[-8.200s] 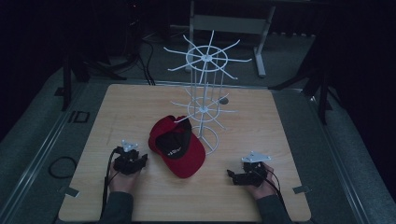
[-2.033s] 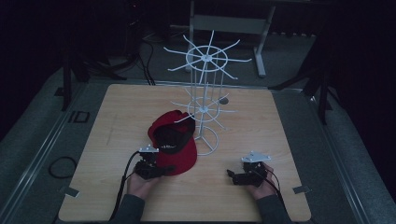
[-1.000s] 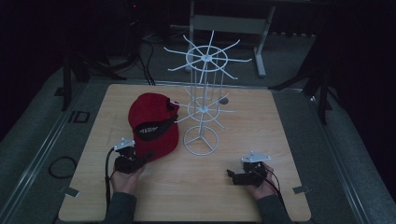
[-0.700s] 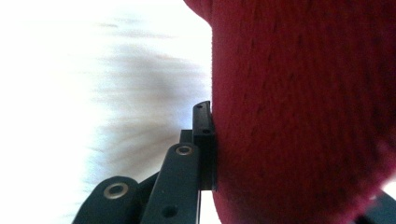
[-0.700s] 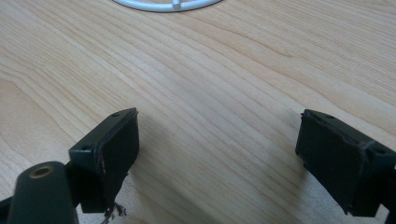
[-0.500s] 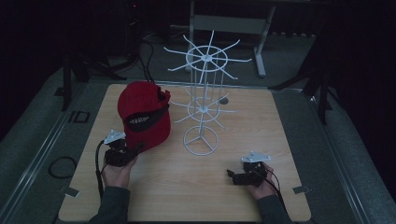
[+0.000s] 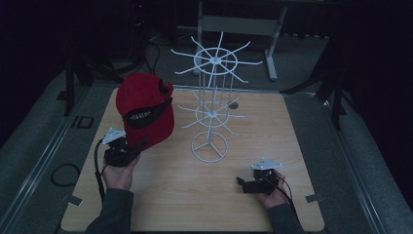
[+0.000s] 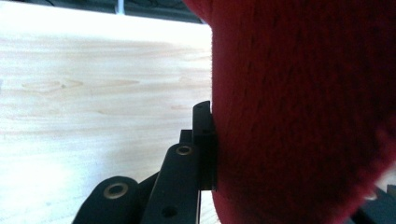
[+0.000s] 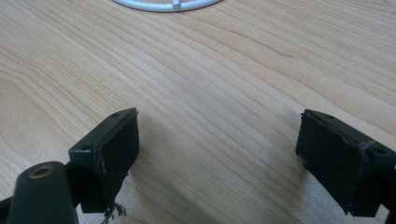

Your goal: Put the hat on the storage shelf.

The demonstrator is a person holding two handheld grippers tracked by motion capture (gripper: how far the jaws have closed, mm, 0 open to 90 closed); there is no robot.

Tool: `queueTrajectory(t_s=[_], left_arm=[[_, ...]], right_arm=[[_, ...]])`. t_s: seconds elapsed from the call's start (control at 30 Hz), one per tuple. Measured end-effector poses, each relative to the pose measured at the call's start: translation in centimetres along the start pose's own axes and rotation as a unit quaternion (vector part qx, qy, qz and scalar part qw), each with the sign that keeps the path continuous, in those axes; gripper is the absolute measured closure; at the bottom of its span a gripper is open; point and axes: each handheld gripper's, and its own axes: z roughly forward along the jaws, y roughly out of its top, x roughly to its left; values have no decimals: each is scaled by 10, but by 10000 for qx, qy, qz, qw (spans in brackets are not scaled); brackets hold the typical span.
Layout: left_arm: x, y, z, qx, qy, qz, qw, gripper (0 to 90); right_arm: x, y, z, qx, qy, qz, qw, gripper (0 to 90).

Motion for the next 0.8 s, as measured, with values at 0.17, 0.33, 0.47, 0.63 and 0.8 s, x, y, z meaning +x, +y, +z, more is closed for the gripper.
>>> queueTrajectory(t_s=[0.17, 0.33, 0.47, 0.63, 0.8], left_arm=[[-1, 8, -3, -102, 7, 48, 9999, 852], [-3, 14, -5, -211, 10, 64, 9998, 852], [-5, 20, -8, -307, 16, 103, 9995, 852], [-5, 27, -10, -389, 2, 118, 9992, 852], [-7, 32, -13, -463, 6, 140, 9988, 851]], right_arm=[[0, 0, 0, 2, 3, 1, 10000, 131], [0, 0, 0, -4, -2, 5, 10000, 131], [0, 0, 0, -11, -5, -2, 10000, 130], [0, 0, 0, -11, -6, -2, 10000, 131], [0, 0, 0, -6, -3, 0, 10000, 131]])
